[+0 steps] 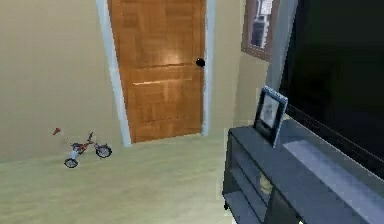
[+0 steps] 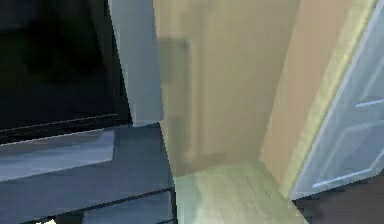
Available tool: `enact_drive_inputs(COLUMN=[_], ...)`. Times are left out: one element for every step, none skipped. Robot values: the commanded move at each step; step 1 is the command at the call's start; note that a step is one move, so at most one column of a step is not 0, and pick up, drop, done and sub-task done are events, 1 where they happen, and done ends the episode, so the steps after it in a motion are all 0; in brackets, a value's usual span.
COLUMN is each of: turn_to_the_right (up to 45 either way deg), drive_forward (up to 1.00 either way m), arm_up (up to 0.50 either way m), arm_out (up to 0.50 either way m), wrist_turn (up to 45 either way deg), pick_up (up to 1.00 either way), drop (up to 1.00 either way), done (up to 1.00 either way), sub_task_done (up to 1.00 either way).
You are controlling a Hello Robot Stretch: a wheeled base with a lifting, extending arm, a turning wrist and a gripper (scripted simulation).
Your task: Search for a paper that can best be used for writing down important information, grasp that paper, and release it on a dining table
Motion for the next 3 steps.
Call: enact_drive_inputs(turn_to_the_right=[0.0,-27.0,0.0], drive_forward=[0.80,0.00,0.00], arm_up=[0.00,0.00,0.50], arm_out=[0.00,0.00,0.00], wrist_turn=[0.0,0.0,0.0], pick_up=[0.00,0.00,0.00], drop=[0.00,0.00,0.00], done=[0.00,0.00,0.00], sub_task_done=[0.00,0.00,0.00])
